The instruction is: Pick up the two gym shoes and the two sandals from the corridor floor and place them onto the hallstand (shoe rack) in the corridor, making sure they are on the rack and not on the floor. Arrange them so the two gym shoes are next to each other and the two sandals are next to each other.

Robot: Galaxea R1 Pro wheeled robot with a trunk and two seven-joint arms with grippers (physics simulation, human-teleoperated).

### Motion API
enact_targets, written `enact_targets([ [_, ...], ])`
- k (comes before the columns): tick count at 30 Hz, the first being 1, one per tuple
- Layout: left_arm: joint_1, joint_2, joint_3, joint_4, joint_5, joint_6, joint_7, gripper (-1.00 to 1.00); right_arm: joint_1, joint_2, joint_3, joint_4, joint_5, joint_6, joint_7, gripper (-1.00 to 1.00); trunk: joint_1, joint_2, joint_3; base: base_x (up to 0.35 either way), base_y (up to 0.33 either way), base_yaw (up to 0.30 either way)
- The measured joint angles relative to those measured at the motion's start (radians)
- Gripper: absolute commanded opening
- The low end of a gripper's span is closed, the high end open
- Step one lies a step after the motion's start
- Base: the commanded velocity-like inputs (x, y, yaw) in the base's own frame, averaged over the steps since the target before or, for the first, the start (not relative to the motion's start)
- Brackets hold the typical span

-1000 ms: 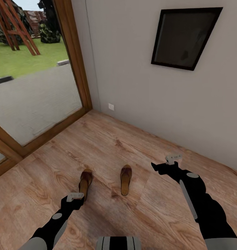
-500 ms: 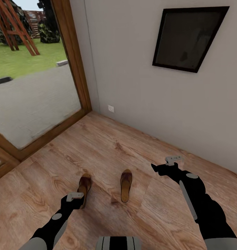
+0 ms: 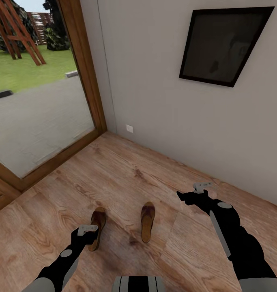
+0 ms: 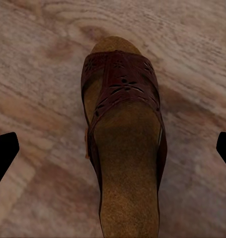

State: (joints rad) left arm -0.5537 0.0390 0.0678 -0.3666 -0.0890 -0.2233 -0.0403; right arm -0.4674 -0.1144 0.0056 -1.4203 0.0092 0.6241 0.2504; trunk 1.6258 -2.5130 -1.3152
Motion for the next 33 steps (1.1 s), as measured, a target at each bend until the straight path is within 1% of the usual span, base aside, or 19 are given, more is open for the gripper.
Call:
enact_targets([
  [3,0.0,0.0,0.0,0.001,0.0,0.0,0.0,1.0,0.0,0.0,0.001,0.0,-0.001,0.0,0.0,1.0,0.0,0.0,0.0,0.002,0.0,0.0],
  [14,0.0,0.0,-0.001,0.002,-0.001,0.0,0.0,1.0,0.0,0.001,0.0,-0.003,-0.001,0.0,0.0,1.0,0.005,-0.003,-0.042,0.0,0.0,0.0],
  [20,0.001,0.0,-0.001,0.002,0.0,-0.001,0.0,1.0,0.0,0.001,0.0,-0.004,-0.001,0.0,0.0,1.0,0.008,-0.004,-0.069,0.0,0.0,0.0],
  [30,0.0,0.0,-0.001,0.002,-0.001,-0.005,0.0,1.0,0.0,0.002,0.0,-0.005,-0.001,0.0,0.0,1.0,0.012,-0.006,-0.123,0.0,0.0,0.0],
  [33,0.0,0.0,-0.001,0.001,-0.001,-0.005,0.0,1.0,0.0,0.001,0.0,-0.005,-0.001,0.0,0.0,1.0,0.012,-0.006,-0.128,0.0,0.0,0.0],
])
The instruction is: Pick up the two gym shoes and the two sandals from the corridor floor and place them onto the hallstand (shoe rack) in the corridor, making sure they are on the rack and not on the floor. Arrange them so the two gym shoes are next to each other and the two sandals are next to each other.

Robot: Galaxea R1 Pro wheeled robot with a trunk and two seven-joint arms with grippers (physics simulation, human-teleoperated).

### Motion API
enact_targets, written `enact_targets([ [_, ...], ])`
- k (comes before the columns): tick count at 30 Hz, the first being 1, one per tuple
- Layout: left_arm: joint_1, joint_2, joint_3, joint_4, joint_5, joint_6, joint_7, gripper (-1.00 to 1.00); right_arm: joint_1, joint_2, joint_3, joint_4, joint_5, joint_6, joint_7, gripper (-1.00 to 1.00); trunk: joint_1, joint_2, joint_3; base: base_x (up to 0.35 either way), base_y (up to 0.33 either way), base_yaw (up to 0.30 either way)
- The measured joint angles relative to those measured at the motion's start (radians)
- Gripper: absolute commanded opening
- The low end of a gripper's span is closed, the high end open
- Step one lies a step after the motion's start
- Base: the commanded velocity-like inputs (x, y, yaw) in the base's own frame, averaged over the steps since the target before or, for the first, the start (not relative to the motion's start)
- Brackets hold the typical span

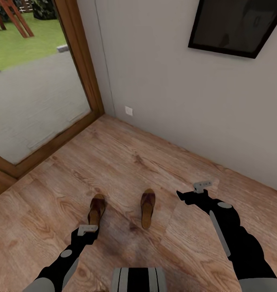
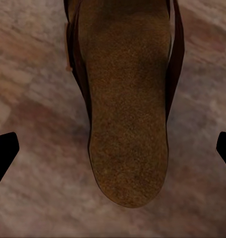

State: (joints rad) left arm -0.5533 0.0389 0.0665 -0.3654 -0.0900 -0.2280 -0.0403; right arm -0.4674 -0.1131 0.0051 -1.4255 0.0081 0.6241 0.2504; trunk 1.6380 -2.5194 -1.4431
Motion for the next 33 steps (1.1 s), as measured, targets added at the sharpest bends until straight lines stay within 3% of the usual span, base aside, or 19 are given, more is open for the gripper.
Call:
enact_targets([
  [6,0.0,0.0,0.0,-0.002,0.0,0.0,0.0,1.0,0.0,0.0,-0.001,0.0,0.0,0.0,0.0,1.0,0.0,0.0,-0.01,0.0,0.0,0.0],
  [19,0.0,0.0,0.0,-0.003,0.0,0.0,0.0,1.0,0.0,-0.001,-0.001,-0.002,0.0,0.0,0.0,1.0,0.006,-0.003,-0.081,0.0,0.0,0.0],
  [28,0.0,-0.001,0.0,0.0,0.0,0.0,0.0,1.0,0.0,-0.007,-0.004,-0.023,0.001,0.0,-0.001,1.0,0.006,-0.003,-0.094,0.0,0.0,0.0],
  [33,0.0,-0.001,0.0,0.0,0.0,0.0,0.0,1.0,0.0,-0.007,-0.004,-0.024,0.001,0.0,-0.001,1.0,0.008,-0.004,-0.117,0.0,0.0,0.0],
])
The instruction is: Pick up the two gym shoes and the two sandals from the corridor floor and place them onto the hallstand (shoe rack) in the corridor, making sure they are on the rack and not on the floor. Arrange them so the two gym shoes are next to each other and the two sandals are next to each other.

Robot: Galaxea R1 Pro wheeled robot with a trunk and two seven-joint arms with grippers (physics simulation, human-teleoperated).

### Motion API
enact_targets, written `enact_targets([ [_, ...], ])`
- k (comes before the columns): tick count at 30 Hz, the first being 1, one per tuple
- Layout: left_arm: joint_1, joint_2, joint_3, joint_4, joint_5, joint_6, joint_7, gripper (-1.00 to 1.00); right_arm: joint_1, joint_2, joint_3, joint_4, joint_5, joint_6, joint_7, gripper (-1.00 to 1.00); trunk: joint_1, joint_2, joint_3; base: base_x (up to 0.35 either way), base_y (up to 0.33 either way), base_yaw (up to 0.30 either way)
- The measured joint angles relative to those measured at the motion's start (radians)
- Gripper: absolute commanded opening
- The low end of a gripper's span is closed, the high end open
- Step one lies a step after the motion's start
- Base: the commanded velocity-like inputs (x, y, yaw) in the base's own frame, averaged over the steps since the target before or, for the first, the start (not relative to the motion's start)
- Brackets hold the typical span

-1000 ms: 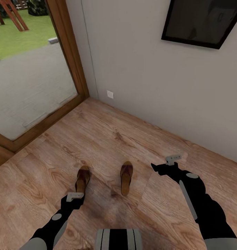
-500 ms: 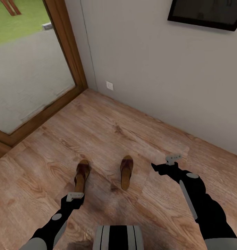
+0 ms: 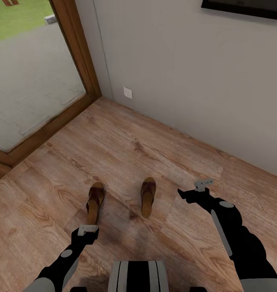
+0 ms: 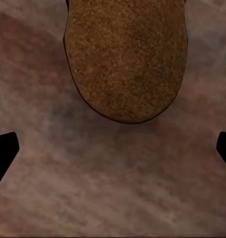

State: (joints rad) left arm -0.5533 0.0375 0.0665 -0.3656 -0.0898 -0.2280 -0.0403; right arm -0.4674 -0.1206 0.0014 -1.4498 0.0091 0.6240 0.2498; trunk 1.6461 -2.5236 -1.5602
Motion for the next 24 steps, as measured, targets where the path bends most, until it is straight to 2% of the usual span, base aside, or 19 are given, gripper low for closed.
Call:
enact_targets([
  [15,0.0,0.0,0.001,0.0,0.001,-0.011,0.0,1.0,0.0,0.001,0.0,0.001,-0.001,0.0,0.0,1.0,0.0,0.0,-0.001,0.0,0.0,0.0],
  [24,0.0,0.0,0.0,0.001,0.001,-0.021,0.0,1.0,0.0,0.002,0.0,0.001,-0.001,0.0,0.0,1.0,0.0,0.0,-0.001,0.121,0.0,0.0],
])
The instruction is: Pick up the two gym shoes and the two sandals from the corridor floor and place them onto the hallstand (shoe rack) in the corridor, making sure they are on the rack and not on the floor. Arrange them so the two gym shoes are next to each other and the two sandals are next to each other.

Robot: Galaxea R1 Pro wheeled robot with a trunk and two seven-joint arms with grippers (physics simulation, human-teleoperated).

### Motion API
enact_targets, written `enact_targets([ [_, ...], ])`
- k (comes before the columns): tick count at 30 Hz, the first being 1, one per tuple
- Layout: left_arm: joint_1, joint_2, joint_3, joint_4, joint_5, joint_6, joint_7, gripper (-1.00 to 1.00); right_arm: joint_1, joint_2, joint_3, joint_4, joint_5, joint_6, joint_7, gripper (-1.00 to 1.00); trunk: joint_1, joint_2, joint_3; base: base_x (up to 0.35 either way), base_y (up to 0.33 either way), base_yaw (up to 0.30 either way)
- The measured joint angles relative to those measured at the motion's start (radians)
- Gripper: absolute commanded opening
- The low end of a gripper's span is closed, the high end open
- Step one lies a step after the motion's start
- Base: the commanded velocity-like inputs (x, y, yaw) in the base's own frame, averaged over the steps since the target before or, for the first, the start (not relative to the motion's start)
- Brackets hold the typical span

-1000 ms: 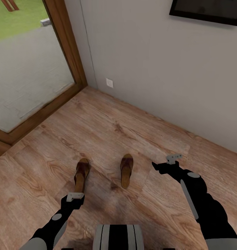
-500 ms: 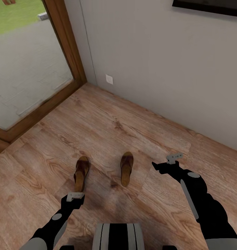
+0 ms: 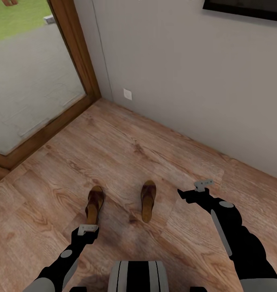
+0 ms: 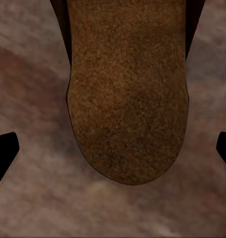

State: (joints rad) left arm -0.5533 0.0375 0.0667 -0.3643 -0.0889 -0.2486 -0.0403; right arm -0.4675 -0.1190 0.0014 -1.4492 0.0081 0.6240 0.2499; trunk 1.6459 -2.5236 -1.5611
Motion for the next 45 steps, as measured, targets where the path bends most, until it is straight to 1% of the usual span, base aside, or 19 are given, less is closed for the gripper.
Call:
enact_targets([
  [22,0.0,0.0,0.0,0.0,0.0,-0.001,0.0,1.0,0.0,0.001,0.0,0.001,0.0,0.0,0.0,1.0,0.0,0.0,0.0,0.043,0.0,0.0],
  [43,0.0,0.0,0.0,0.0,0.0,0.0,0.0,1.0,0.0,0.001,0.0,0.001,0.0,0.0,0.0,1.0,0.0,0.0,0.0,0.005,0.0,0.0],
  [45,0.0,0.0,0.0,0.0,0.0,0.0,0.0,1.0,0.0,0.001,0.0,0.001,0.0,0.0,0.0,1.0,0.001,0.0,-0.008,0.0,0.0,0.0],
])
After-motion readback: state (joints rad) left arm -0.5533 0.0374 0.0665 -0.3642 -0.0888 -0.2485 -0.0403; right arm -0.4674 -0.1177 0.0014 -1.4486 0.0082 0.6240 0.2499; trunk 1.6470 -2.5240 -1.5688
